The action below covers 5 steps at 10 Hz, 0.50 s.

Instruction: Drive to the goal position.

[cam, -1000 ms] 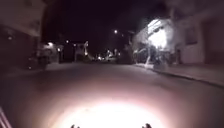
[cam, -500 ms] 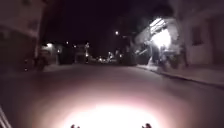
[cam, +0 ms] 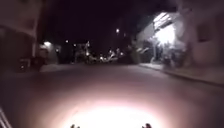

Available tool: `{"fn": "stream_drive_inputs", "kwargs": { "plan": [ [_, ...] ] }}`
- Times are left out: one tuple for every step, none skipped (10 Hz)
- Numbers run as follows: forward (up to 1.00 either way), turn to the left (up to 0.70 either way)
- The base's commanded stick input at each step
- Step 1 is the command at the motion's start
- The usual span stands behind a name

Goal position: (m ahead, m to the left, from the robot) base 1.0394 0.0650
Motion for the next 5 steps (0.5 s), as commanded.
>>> {"fn": "stream_drive_inputs", "kwargs": {
  "plan": [
    [0.85, 0.0],
    [0.85, 0.0],
    [0.85, 0.0],
    [0.85, 0.0],
    [0.85, 0.0]
  ]
}}
